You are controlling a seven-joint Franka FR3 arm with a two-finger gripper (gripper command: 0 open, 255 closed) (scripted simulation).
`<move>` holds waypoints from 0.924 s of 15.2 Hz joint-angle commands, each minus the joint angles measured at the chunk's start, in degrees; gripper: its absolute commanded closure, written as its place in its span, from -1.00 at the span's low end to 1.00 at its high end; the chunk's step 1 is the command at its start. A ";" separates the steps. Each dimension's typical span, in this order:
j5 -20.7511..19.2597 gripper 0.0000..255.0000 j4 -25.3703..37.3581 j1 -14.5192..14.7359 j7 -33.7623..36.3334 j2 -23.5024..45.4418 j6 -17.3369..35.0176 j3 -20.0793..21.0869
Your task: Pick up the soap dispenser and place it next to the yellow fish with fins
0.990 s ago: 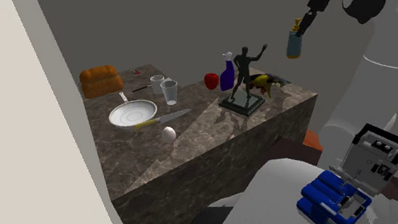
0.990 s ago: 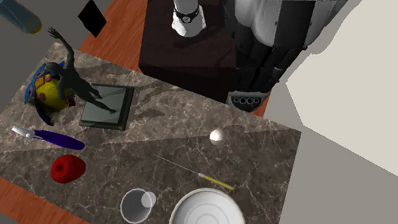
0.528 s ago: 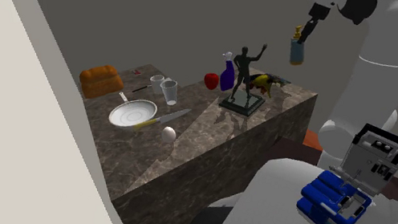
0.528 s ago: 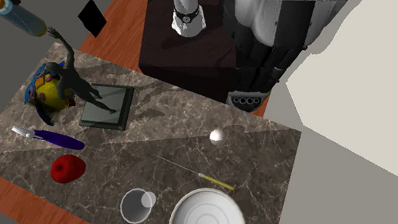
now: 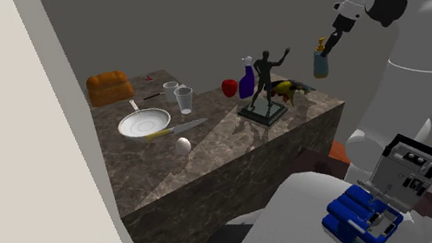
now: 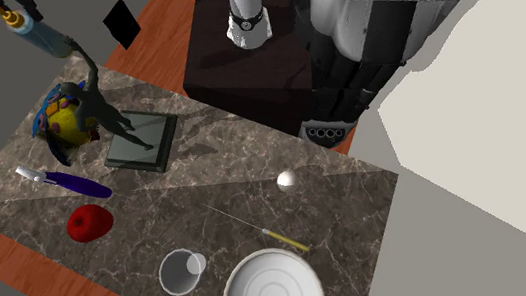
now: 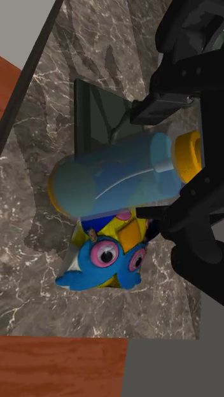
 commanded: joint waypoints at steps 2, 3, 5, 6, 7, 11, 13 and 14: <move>0.38 1.00 -2.13 0.05 -0.82 0.15 2.12 0.06; 0.60 1.00 -2.74 0.05 -1.15 0.31 2.78 0.06; 1.08 1.00 -3.93 0.02 -1.83 0.68 4.07 0.08; 1.35 1.00 -4.50 0.01 -2.19 0.89 4.70 0.08; 1.63 1.00 -5.06 -0.01 -2.56 1.12 5.32 0.09; 2.95 1.00 -7.14 -0.13 -4.14 2.20 7.75 0.15; 3.72 1.00 -8.10 -0.22 -5.00 2.84 8.92 0.21; 4.13 1.00 -8.56 -0.27 -5.44 3.18 9.49 0.24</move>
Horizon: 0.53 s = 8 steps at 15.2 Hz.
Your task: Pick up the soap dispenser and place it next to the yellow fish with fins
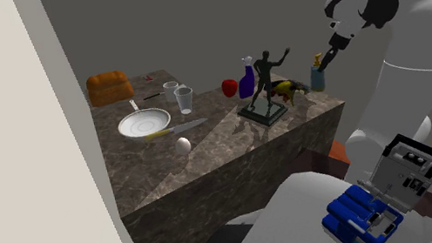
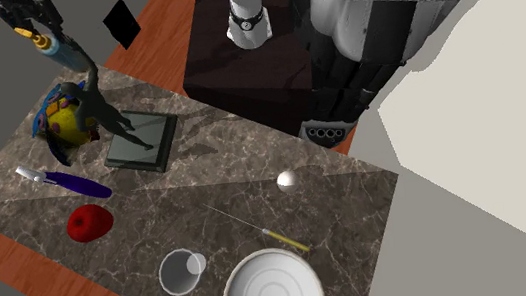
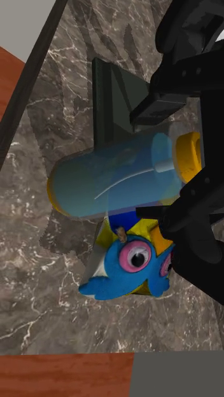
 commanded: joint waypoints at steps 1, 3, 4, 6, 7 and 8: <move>1.07 1.00 -0.77 -0.17 -1.07 0.96 1.15 0.06; 1.98 1.00 -1.62 -0.29 -2.02 1.72 2.26 0.15; 2.45 1.00 -2.02 -0.37 -2.50 2.12 2.80 0.22; 3.46 1.00 -2.77 -0.55 -3.50 2.96 3.85 0.38; 3.99 1.00 -3.13 -0.64 -4.01 3.40 4.36 0.46; 4.53 1.00 -3.48 -0.74 -4.54 3.86 4.86 0.56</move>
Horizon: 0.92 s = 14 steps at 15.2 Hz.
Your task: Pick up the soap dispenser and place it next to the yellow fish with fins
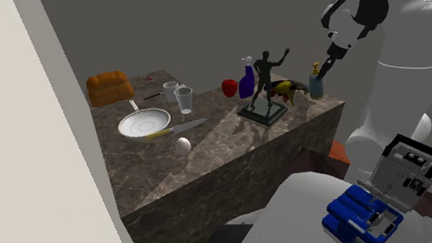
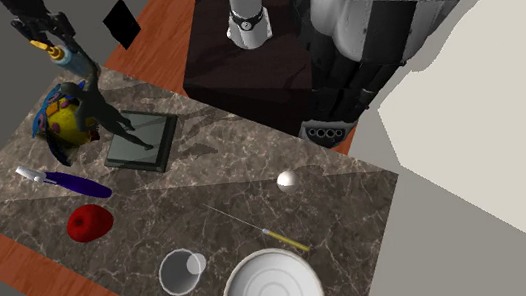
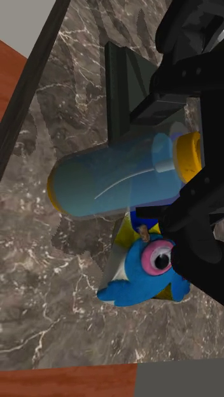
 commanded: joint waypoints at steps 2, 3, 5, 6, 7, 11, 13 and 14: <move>1.88 1.00 -0.82 -0.38 -1.70 1.64 1.47 0.35; 2.47 1.00 -1.12 -0.51 -2.25 2.14 1.94 0.48; 3.68 1.00 -1.68 -0.79 -3.36 3.15 2.87 0.78; 4.30 1.00 -1.94 -0.94 -3.93 3.67 3.32 0.94; 4.93 1.00 -2.19 -1.10 -4.50 4.20 3.76 1.11; 5.78 1.00 -2.49 -1.33 -5.26 4.91 4.34 1.38; 5.78 1.00 -2.49 -1.33 -5.26 4.91 4.34 1.38; 5.78 1.00 -2.49 -1.33 -5.26 4.91 4.34 1.38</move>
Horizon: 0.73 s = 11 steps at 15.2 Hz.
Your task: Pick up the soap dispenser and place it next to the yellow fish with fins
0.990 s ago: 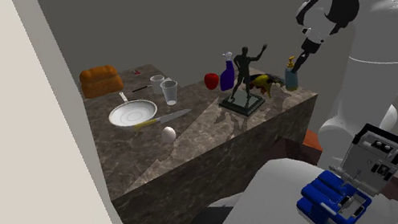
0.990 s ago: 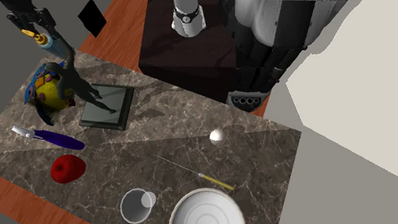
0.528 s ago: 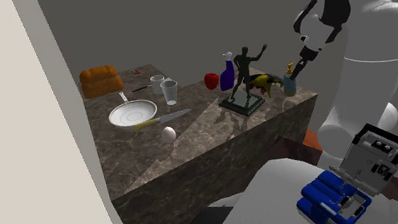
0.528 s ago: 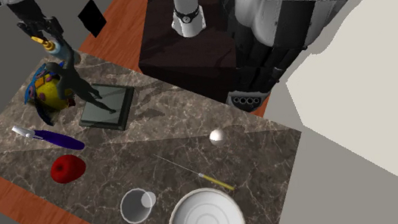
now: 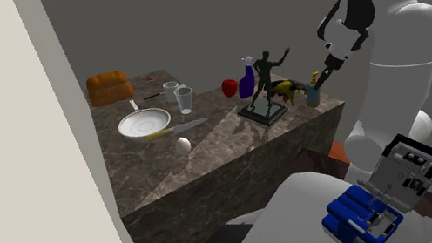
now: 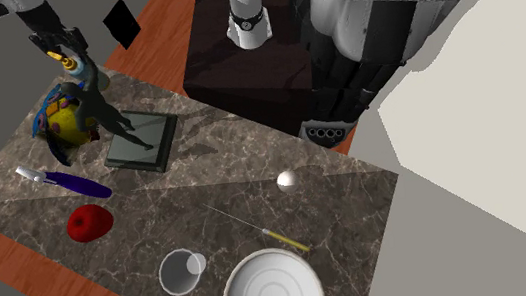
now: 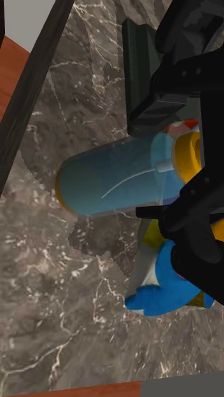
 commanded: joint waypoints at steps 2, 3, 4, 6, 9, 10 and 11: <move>0.02 1.00 0.01 -0.01 -0.02 0.01 0.01 0.00; 0.02 -1.00 0.00 -0.01 -0.01 0.01 0.01 0.00; 0.02 -1.00 0.00 -0.01 -0.01 0.01 0.01 0.00; 0.02 -1.00 0.01 -0.01 -0.02 0.01 0.01 0.00; -1.54 -1.00 0.53 0.12 0.92 -1.28 -1.19 -0.64; -3.02 -1.00 1.13 0.21 1.82 -2.52 -2.44 -1.24; -4.44 -1.00 1.83 0.26 2.69 -3.69 -3.74 -1.76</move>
